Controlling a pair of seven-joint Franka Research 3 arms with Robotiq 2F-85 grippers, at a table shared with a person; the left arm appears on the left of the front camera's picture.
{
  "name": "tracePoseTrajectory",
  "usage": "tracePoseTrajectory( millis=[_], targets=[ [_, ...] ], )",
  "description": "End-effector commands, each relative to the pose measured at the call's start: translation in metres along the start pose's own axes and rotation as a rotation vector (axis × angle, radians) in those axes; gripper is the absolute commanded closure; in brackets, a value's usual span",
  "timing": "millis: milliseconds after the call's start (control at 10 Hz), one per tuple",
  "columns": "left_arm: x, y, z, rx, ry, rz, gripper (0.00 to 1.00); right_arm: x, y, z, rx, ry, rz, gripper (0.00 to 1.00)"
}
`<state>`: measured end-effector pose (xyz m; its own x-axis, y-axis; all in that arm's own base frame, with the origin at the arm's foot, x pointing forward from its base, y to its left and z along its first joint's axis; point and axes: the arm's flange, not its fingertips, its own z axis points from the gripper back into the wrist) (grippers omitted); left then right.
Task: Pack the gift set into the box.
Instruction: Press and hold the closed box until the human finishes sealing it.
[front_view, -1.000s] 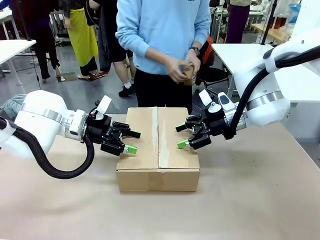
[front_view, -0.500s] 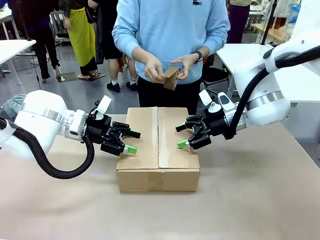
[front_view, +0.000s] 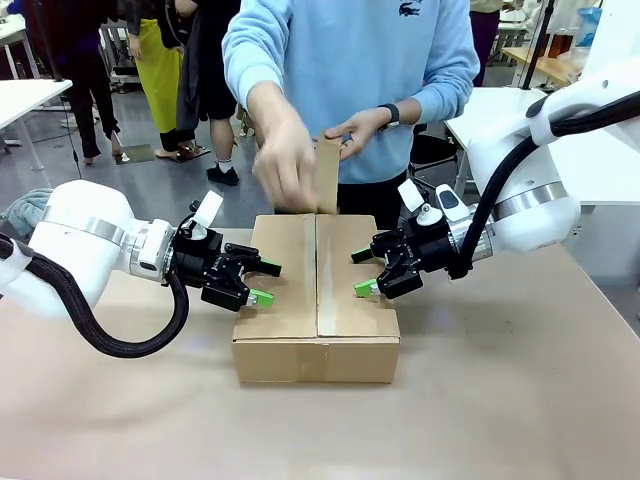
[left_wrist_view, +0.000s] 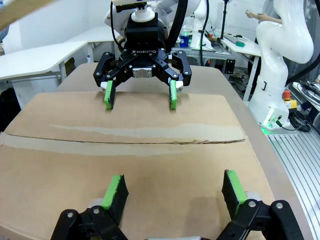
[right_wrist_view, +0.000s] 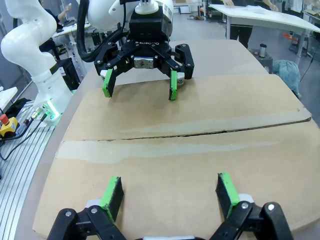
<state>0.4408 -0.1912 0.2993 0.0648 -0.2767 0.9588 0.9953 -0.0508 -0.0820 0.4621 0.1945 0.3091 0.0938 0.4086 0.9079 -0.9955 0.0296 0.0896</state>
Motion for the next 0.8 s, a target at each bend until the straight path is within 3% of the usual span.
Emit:
tracePoseTrajectory(
  millis=[0,700],
  targets=[
    [-0.0018,0.0,0.0,0.001,0.001,0.003,0.0,-0.0016,0.0019,-0.003,0.004,0.015,0.008,0.0],
    [-0.0018,0.0,0.0,0.001,0.001,0.003,0.0,-0.0016,0.0019,-0.003,0.004,0.015,0.008,0.0]
  ],
)
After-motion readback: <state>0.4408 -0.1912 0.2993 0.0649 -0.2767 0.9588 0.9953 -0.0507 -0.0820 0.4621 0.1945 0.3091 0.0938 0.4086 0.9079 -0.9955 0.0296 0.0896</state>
